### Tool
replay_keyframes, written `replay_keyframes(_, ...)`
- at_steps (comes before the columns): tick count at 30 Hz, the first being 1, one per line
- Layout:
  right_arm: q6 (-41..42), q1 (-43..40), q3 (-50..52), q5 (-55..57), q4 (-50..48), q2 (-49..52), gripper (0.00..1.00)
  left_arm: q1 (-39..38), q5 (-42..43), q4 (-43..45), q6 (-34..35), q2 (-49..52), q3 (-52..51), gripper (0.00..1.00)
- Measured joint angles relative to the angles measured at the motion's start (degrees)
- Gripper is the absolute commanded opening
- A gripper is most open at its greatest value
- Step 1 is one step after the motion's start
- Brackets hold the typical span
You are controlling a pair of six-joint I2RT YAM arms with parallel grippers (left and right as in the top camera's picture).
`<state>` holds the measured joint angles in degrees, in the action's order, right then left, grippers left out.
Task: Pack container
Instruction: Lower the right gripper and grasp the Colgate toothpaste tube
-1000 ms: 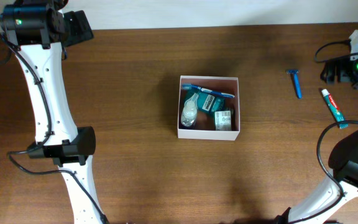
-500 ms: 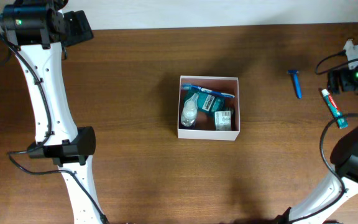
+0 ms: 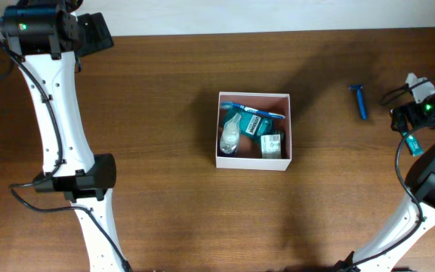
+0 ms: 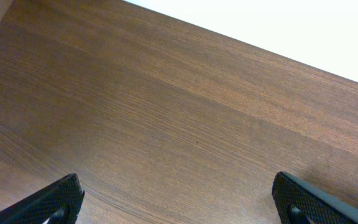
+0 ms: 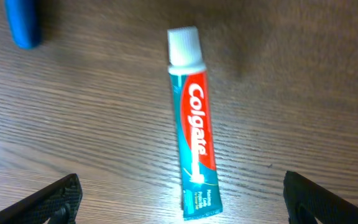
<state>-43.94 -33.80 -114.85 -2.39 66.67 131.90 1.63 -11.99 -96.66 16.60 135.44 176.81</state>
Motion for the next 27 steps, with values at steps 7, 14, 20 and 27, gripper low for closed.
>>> replay_keyframes(7, -0.09, -1.64, 0.00, -0.48, -0.24, 2.14, 0.99, 0.00, 0.00, 0.00, 0.00, 0.00, 0.00, 0.99)
replay_keyframes(14, -0.22, -1.68, 0.00, -0.66, -2.05, 3.82, 0.99, 0.00, 0.00, 0.00, -0.02, 0.00, 0.00, 0.99)
replay_keyframes(20, -0.26, -1.68, 0.00, -0.66, -3.23, 4.15, 0.99, 0.00, 0.00, 0.00, 0.00, 0.00, 0.00, 0.99)
replay_keyframes(27, -0.42, -1.64, 0.00, -0.66, -4.07, 6.49, 0.99, 0.00, 0.00, 0.00, -0.02, 0.00, 0.00, 0.99)
